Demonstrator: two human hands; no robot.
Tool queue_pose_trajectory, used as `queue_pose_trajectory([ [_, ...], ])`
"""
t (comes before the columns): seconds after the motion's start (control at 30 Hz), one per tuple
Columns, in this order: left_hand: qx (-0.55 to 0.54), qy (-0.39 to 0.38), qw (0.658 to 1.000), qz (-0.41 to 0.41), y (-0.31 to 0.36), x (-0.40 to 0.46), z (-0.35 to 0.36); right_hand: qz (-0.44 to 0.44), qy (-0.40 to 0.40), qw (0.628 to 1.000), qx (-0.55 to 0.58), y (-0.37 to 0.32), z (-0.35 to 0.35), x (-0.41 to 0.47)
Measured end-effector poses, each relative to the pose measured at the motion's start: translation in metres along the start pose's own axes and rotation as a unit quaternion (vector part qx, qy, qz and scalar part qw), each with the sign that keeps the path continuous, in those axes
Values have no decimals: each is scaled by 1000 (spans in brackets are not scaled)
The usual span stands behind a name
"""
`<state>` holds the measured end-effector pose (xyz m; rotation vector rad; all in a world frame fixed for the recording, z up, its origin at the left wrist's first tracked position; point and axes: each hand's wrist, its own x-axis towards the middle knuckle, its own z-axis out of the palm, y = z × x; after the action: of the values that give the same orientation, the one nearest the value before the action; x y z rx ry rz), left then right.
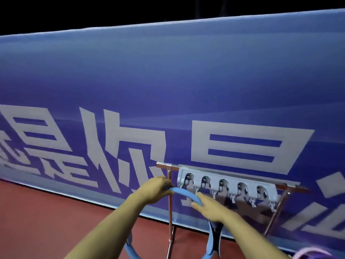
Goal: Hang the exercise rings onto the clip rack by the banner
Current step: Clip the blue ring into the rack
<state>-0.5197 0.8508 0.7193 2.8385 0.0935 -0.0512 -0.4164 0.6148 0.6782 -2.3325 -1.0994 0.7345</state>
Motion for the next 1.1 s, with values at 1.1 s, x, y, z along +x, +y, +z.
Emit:
queue_pose_trajectory([
  [1.1, 12, -105, 992, 70, -72, 113, 49, 174, 181, 963, -98, -7, 35, 110],
])
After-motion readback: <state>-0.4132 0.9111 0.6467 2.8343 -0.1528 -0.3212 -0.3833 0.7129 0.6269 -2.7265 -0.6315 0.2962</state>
